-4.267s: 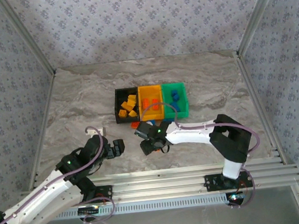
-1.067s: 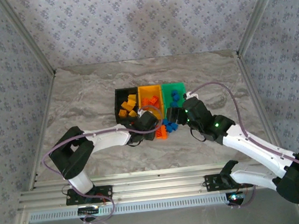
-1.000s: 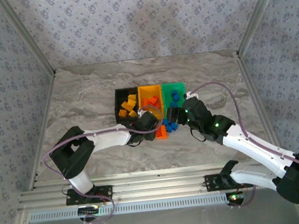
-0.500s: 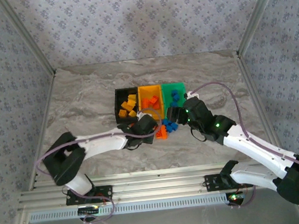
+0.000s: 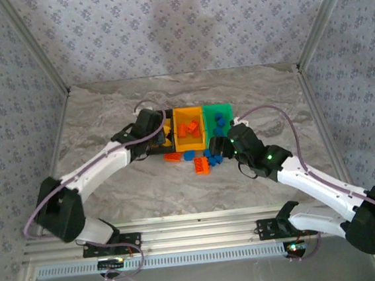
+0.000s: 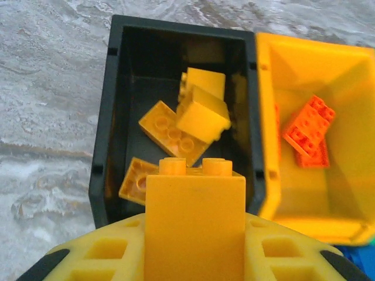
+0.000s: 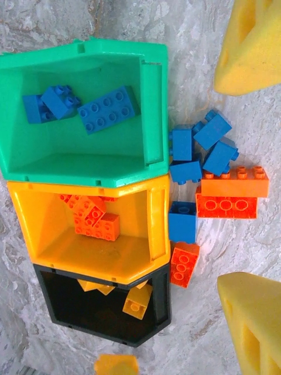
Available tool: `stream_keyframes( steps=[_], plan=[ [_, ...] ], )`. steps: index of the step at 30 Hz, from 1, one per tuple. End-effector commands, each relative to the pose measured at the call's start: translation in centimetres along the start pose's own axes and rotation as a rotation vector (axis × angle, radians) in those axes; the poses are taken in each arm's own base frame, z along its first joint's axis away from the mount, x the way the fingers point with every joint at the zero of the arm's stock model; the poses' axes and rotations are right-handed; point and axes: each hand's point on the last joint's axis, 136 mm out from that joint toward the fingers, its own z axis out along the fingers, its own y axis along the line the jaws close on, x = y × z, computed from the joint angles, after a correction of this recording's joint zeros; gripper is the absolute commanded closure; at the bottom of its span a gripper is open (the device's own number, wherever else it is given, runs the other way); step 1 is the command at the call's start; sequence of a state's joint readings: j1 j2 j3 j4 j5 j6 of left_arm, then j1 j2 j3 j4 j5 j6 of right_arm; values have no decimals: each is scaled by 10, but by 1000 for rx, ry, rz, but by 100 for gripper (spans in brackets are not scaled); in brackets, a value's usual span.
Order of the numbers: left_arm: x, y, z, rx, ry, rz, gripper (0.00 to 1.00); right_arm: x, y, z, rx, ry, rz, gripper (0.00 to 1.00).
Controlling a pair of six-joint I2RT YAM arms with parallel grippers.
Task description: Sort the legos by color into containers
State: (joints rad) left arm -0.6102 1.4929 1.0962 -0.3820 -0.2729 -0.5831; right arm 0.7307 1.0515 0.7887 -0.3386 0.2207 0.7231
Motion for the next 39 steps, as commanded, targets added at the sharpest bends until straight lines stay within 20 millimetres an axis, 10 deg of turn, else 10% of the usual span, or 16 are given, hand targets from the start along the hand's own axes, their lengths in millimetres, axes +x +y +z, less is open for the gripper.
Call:
stream_keyframes(
  steps=[1,11,19,27,39],
  plan=[
    [-15,-6,20,10,25,6,68,10,-9,3,33,39,23,19],
    [-35,-11,49,-13,63,-14,40,32,-15,5,41,107,45,19],
    [-42,-39,-24,185,-39,-56,12,57,-34,17,130,189,46,19],
    [22,-54,-92,336,-68,-19,0,74,-44,42,190,254,56,19],
    [108,-20,-98,358,33,-44,0,71,-32,85,148,262,29,17]
  ],
)
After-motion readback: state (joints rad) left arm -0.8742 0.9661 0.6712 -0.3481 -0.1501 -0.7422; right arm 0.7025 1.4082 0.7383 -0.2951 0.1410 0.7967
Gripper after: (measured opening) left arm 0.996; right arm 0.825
